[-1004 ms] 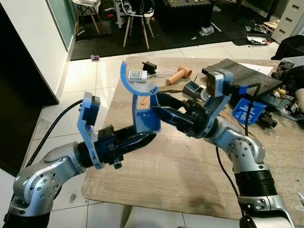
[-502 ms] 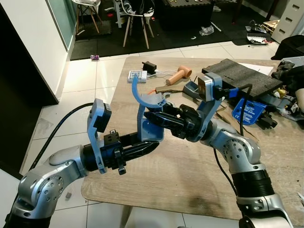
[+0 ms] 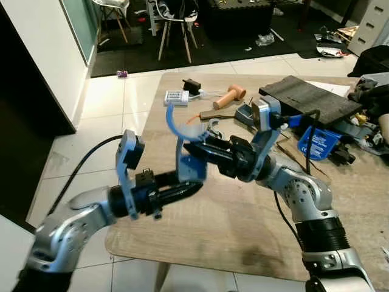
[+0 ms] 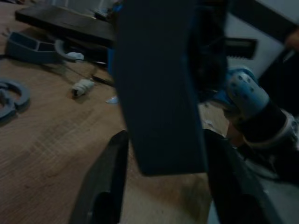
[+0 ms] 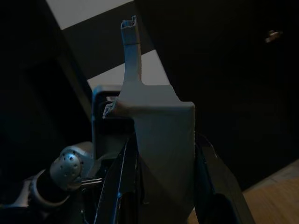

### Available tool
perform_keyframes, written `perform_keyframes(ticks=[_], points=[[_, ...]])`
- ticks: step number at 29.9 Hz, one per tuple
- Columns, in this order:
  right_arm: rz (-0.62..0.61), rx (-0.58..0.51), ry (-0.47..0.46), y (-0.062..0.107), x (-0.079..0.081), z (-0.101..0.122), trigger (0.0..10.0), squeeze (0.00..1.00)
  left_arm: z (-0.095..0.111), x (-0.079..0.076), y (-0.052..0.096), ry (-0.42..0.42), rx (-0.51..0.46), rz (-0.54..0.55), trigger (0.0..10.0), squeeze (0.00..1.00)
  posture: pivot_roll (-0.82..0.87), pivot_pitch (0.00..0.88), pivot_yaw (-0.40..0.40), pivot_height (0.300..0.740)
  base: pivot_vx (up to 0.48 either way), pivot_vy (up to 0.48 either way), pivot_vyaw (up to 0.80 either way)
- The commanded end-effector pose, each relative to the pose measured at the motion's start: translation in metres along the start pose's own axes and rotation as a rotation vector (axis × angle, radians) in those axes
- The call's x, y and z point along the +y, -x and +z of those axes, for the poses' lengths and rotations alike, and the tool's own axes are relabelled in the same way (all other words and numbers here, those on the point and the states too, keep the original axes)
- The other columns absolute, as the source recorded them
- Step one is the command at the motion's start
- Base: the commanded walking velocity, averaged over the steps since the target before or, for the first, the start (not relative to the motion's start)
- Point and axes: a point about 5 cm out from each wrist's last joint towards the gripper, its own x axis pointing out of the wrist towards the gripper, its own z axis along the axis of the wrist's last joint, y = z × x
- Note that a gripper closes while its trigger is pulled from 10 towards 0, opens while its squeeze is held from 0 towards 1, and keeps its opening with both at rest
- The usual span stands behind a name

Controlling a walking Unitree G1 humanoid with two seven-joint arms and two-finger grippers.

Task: Picking trash to rubbish bin

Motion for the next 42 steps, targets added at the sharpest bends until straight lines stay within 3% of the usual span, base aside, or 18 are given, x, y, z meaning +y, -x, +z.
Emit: perform_keyframes(ticks=[1, 6, 9, 13, 17, 20, 21, 22, 23, 24, 30, 32, 33, 34, 37, 38, 42], points=[[0.010, -0.029, 0.006, -0.002, 0.000, 0.002, 0.0, 0.00, -0.002, 0.024, 0.015, 0.034, -0.039, 0.173, 10.0, 1.00, -0.07, 0.066, 0.035, 0.740, 0.000, 0.000, 0.00], [-0.028, -0.071, 0.014, 0.002, -0.004, 0.006, 0.0, 0.00, -0.004, 0.045, 0.033, 0.071, -0.102, 0.309, 10.0, 1.00, -0.07, 0.072, 0.041, 0.740, 0.000, 0.000, 0.00], [-0.082, -0.131, 0.015, 0.007, -0.010, 0.012, 0.0, 0.00, 0.003, 0.066, 0.056, 0.078, -0.210, 0.474, 10.0, 1.00, -0.07, 0.076, 0.043, 0.740, 0.000, 0.000, 0.00], [-0.129, -0.172, -0.008, 0.013, -0.015, 0.012, 0.0, 0.00, 0.015, 0.092, 0.104, 0.119, -0.401, 0.718, 10.0, 1.00, -0.07, 0.080, 0.045, 0.740, 0.000, 0.000, 0.00], [-0.103, -0.139, -0.027, 0.012, -0.012, 0.003, 0.0, 0.00, 0.015, 0.100, 0.129, 0.139, -0.487, 0.845, 10.0, 1.00, -0.07, 0.082, 0.045, 0.740, 0.000, 0.000, 0.00], [-0.083, -0.107, -0.025, 0.009, -0.010, -0.003, 0.0, 0.00, 0.010, 0.105, 0.138, 0.147, -0.508, 0.915, 10.0, 1.00, -0.07, 0.082, 0.045, 0.740, 0.000, 0.000, 0.00], [-0.079, -0.084, -0.018, 0.008, -0.008, -0.008, 2.1, 0.00, 0.005, 0.108, 0.143, 0.163, -0.518, 0.964, 10.0, 1.00, -0.07, 0.082, 0.045, 0.740, 0.000, 0.000, 0.00], [-0.079, -0.084, -0.018, 0.008, -0.008, -0.008, 2.1, 0.00, 0.005, 0.108, 0.143, 0.163, -0.518, 0.964, 10.0, 1.00, -0.07, 0.082, 0.045, 0.740, 0.000, 0.000, 0.00], [-0.096, -0.061, -0.008, 0.005, -0.009, -0.013, 10.0, 0.00, -0.001, 0.112, 0.149, 0.171, -0.524, 1.030, 10.0, 0.55, -0.07, 0.082, 0.045, 0.740, 0.000, 0.000, 0.00], [-0.110, -0.043, -0.004, 0.003, -0.010, -0.017, 10.0, 0.00, -0.006, 0.115, 0.153, 0.179, -0.534, 1.084, 10.0, 0.00, -0.07, 0.085, 0.045, 0.740, 0.000, 0.000, 0.00], [-0.066, -0.009, -0.005, -0.005, -0.002, -0.030, 10.0, 0.00, -0.029, 0.122, 0.173, 0.221, -0.550, 1.272, 10.0, 0.00, -0.07, 0.088, 0.050, 0.740, 0.000, 0.000, 0.00], [-0.040, 0.028, -0.022, -0.013, 0.004, -0.038, 10.0, 0.00, -0.049, 0.123, 0.186, 0.238, -0.489, 1.385, 10.0, 0.00, -0.07, 0.088, 0.051, 0.740, 0.000, 0.000, 0.00], [-0.040, 0.028, -0.022, -0.013, 0.004, -0.038, 10.0, 0.00, -0.049, 0.123, 0.186, 0.238, -0.489, 1.385, 10.0, 0.00, -0.07, 0.088, 0.051, 0.740, 0.000, 0.000, 0.00], [-0.036, 0.032, -0.026, -0.014, 0.005, -0.040, 10.0, 0.00, -0.056, 0.122, 0.189, 0.248, -0.472, 1.412, 10.0, 0.00, 0.00, 0.000, 0.000, 0.740, 0.000, 0.000, 0.00], [-0.033, 0.007, -0.033, -0.016, 0.006, -0.040, 10.0, 0.00, -0.065, 0.122, 0.193, 0.256, -0.448, 1.459, 10.0, 0.00, 0.00, 0.000, 0.000, 0.740, 0.000, 0.000, 0.00], [-0.042, -0.013, -0.037, -0.018, 0.005, -0.038, 10.0, 0.00, -0.070, 0.121, 0.197, 0.264, -0.440, 1.485, 10.0, 0.00, -0.07, 0.088, 0.050, 0.740, 0.000, 0.000, 0.00], [-0.044, -0.013, -0.023, -0.019, 0.004, -0.039, 10.0, 0.00, -0.084, 0.118, 0.205, 0.280, -0.407, 1.564, 10.0, 0.00, -0.07, 0.086, 0.049, 0.740, 0.000, 0.000, 0.00]])
